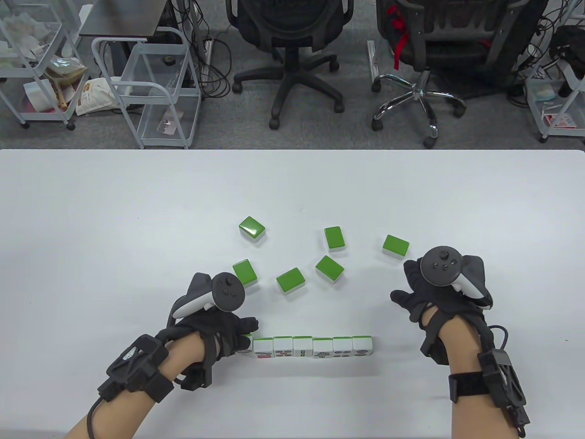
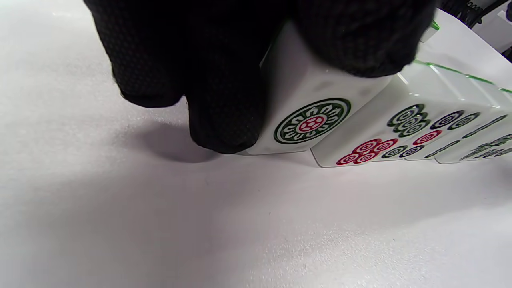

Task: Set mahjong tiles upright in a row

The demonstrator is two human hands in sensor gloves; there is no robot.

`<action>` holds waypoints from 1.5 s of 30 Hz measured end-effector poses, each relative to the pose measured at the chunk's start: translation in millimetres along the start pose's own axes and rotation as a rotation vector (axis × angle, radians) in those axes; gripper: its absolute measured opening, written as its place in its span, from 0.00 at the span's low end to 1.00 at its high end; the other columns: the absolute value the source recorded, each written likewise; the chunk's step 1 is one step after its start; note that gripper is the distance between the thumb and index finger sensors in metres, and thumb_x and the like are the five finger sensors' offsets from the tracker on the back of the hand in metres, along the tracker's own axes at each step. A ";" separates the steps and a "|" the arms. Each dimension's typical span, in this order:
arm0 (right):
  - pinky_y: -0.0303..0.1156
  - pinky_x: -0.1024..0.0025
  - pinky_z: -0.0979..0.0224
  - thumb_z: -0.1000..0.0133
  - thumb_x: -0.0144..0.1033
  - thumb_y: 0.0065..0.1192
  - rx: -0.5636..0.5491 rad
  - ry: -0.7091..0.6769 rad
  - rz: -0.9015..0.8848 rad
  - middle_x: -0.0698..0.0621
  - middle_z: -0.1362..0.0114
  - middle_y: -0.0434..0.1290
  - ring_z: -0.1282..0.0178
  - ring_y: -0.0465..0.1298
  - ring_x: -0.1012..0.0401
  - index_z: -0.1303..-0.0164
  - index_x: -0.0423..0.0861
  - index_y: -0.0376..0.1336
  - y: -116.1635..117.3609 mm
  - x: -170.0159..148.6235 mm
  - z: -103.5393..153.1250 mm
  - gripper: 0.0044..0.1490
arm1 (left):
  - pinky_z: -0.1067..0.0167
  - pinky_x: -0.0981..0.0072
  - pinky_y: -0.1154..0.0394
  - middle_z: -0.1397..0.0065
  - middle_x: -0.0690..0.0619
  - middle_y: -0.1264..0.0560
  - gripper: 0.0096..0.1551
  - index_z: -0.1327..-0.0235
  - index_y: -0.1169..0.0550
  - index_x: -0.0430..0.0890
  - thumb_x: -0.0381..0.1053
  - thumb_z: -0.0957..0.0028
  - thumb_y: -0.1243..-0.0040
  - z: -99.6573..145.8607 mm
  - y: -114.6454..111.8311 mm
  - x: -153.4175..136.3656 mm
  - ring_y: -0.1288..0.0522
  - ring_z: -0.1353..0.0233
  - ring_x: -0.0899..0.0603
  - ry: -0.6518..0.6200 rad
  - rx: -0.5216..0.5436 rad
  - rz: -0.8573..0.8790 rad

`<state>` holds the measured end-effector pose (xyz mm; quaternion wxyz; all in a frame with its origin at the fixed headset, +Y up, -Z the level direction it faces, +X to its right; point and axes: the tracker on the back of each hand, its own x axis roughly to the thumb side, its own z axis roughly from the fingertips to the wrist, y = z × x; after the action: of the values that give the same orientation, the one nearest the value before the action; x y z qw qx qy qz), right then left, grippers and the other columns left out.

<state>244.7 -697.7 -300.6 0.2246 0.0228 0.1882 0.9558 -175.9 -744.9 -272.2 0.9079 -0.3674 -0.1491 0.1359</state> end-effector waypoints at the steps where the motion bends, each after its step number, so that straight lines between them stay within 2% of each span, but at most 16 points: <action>1: 0.49 0.27 0.33 0.57 0.53 0.62 0.004 0.002 0.001 0.32 0.22 0.41 0.26 0.43 0.27 0.29 0.37 0.46 0.0 -0.2 -0.2 0.54 | 0.46 0.59 0.15 0.33 0.61 0.21 0.40 0.39 0.28 0.58 0.59 0.72 0.37 -0.2 -0.4 -0.6 0.09 0.48 0.50 -0.001 -0.008 0.010; 6: 0.49 0.27 0.33 0.57 0.53 0.62 0.016 0.014 -0.003 0.32 0.22 0.41 0.27 0.43 0.27 0.29 0.37 0.46 1.1 -3.4 -2.1 0.54 | 0.45 0.57 0.17 0.33 0.62 0.21 0.40 0.39 0.29 0.59 0.60 0.71 0.37 0.6 -2.2 1.0 0.10 0.47 0.50 -0.016 -0.048 0.025; 10: 0.49 0.27 0.33 0.57 0.53 0.62 0.011 0.011 -0.009 0.32 0.22 0.41 0.26 0.43 0.27 0.29 0.37 0.46 -0.2 -3.6 -1.2 0.54 | 0.45 0.57 0.17 0.32 0.60 0.22 0.42 0.37 0.31 0.57 0.61 0.71 0.37 1.9 -1.5 2.5 0.11 0.46 0.50 0.005 -0.024 0.011; 13: 0.49 0.27 0.33 0.57 0.53 0.62 0.015 0.005 -0.016 0.32 0.22 0.41 0.26 0.43 0.28 0.29 0.37 0.46 -0.7 -3.4 -1.2 0.54 | 0.45 0.58 0.17 0.31 0.58 0.23 0.45 0.36 0.33 0.56 0.67 0.71 0.39 10.1 6.3 4.1 0.11 0.46 0.51 0.032 0.035 -0.019; 14: 0.49 0.27 0.33 0.57 0.53 0.62 0.013 0.003 -0.017 0.32 0.22 0.41 0.26 0.43 0.28 0.29 0.37 0.46 -1.2 -3.4 -1.2 0.54 | 0.45 0.59 0.17 0.31 0.58 0.23 0.45 0.36 0.33 0.56 0.69 0.70 0.41 16.7 13.9 4.0 0.11 0.46 0.51 0.052 0.100 -0.022; 15: 0.49 0.27 0.33 0.57 0.53 0.62 0.008 0.002 -0.017 0.32 0.22 0.41 0.26 0.43 0.27 0.29 0.37 0.46 -2.0 -3.3 -1.1 0.54 | 0.45 0.59 0.17 0.30 0.57 0.24 0.45 0.35 0.34 0.56 0.69 0.69 0.43 27.3 26.3 3.3 0.11 0.45 0.50 0.092 0.219 -0.028; 16: 0.50 0.27 0.33 0.57 0.52 0.62 -0.001 0.000 -0.016 0.32 0.22 0.41 0.26 0.43 0.28 0.29 0.37 0.46 -2.7 -3.2 -1.0 0.53 | 0.44 0.57 0.19 0.28 0.57 0.26 0.45 0.34 0.36 0.57 0.70 0.69 0.43 38.1 39.8 2.1 0.13 0.42 0.49 0.138 0.339 -0.041; 18: 0.50 0.27 0.33 0.56 0.50 0.61 -0.015 -0.002 -0.014 0.32 0.22 0.41 0.26 0.44 0.28 0.29 0.37 0.47 -3.2 -2.8 -1.6 0.52 | 0.37 0.54 0.24 0.22 0.56 0.35 0.47 0.32 0.40 0.59 0.71 0.68 0.46 52.5 61.5 -2.1 0.21 0.32 0.46 0.219 0.513 -0.074; 20: 0.50 0.27 0.33 0.56 0.50 0.61 -0.030 -0.008 -0.005 0.32 0.22 0.41 0.26 0.44 0.28 0.29 0.38 0.47 -3.2 -1.9 -2.2 0.52 | 0.32 0.48 0.30 0.18 0.56 0.43 0.49 0.31 0.44 0.60 0.72 0.68 0.46 58.5 78.0 -10.4 0.30 0.24 0.42 0.289 0.600 -0.057; 23: 0.51 0.27 0.33 0.56 0.48 0.62 -0.067 -0.026 0.013 0.33 0.22 0.41 0.26 0.45 0.28 0.29 0.38 0.46 -4.2 0.4 -2.9 0.51 | 0.27 0.43 0.37 0.17 0.56 0.51 0.51 0.30 0.49 0.60 0.72 0.67 0.47 52.8 85.2 -27.3 0.42 0.17 0.38 0.385 0.586 -0.015; 26: 0.50 0.27 0.32 0.57 0.47 0.64 -0.110 -0.056 0.022 0.34 0.22 0.41 0.25 0.45 0.29 0.29 0.39 0.45 -4.2 2.2 -5.4 0.52 | 0.26 0.40 0.41 0.17 0.56 0.56 0.52 0.30 0.52 0.61 0.73 0.67 0.48 34.9 73.9 -43.3 0.49 0.16 0.36 0.425 0.536 0.008; 30: 0.52 0.28 0.32 0.57 0.44 0.66 -0.155 -0.087 0.085 0.34 0.22 0.46 0.25 0.49 0.30 0.29 0.40 0.48 -0.7 5.7 -10.1 0.50 | 0.25 0.39 0.42 0.17 0.56 0.56 0.51 0.30 0.51 0.61 0.72 0.67 0.48 17.2 59.0 -59.8 0.50 0.16 0.36 0.462 0.464 0.000; 34: 0.58 0.30 0.32 0.59 0.41 0.68 -0.204 -0.117 0.200 0.35 0.22 0.51 0.25 0.55 0.31 0.30 0.41 0.51 6.3 14.3 -18.4 0.49 | 0.26 0.40 0.41 0.17 0.56 0.54 0.51 0.30 0.50 0.61 0.72 0.67 0.47 15.7 57.5 -66.8 0.49 0.16 0.36 0.500 0.479 -0.028; 39: 0.57 0.31 0.31 0.59 0.36 0.69 -0.184 -0.124 0.312 0.37 0.21 0.47 0.24 0.53 0.32 0.29 0.45 0.45 14.4 21.6 -33.1 0.52 | 0.26 0.40 0.41 0.17 0.55 0.54 0.50 0.30 0.50 0.61 0.72 0.67 0.47 18.9 59.8 -64.6 0.49 0.16 0.36 0.478 0.487 -0.011; 43: 0.54 0.30 0.29 0.59 0.33 0.68 -0.159 -0.097 0.495 0.40 0.20 0.42 0.22 0.48 0.33 0.28 0.50 0.42 11.4 28.5 -48.4 0.53 | 0.26 0.40 0.41 0.17 0.55 0.54 0.50 0.30 0.50 0.61 0.72 0.67 0.47 19.2 60.3 -64.1 0.49 0.16 0.36 0.472 0.487 -0.018; 45: 0.53 0.30 0.29 0.59 0.32 0.68 -0.108 -0.092 0.600 0.41 0.20 0.39 0.22 0.46 0.33 0.29 0.53 0.40 11.6 32.1 -63.7 0.54 | 0.26 0.40 0.41 0.17 0.55 0.54 0.50 0.30 0.49 0.61 0.72 0.67 0.47 18.8 60.2 -64.1 0.49 0.16 0.36 0.472 0.486 -0.020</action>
<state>202.9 -715.4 -356.7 -0.0583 0.1087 0.1115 0.9861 -250.1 -714.3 -312.8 0.9797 -0.1602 0.0983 0.0697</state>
